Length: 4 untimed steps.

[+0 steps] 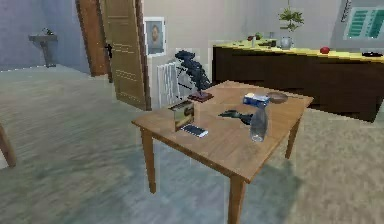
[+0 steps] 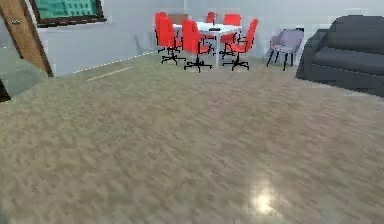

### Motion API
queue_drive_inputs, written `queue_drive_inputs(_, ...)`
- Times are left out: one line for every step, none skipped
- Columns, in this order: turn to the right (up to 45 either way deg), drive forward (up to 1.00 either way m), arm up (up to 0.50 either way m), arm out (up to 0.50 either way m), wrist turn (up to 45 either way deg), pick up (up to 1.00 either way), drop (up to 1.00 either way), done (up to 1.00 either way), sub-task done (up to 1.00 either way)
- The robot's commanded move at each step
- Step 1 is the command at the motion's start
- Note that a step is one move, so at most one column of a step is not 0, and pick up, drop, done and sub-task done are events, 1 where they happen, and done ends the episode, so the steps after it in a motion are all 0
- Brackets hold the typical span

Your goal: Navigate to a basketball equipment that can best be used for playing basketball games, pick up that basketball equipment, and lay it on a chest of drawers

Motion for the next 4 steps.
queue_drive_inputs(39.0,0.0,0.0,0.0,0.0,0.0,0.0,0.0,0.0)
queue_drive_inputs(0.0,0.05,0.0,0.0,0.0,0.0,0.0,0.0,0.0)
queue_drive_inputs(-45.0,0.0,0.0,0.0,0.0,0.0,0.0,0.0,0.0)
queue_drive_inputs(-27.0,0.0,0.0,0.0,0.0,0.0,0.0,0.0,0.0)
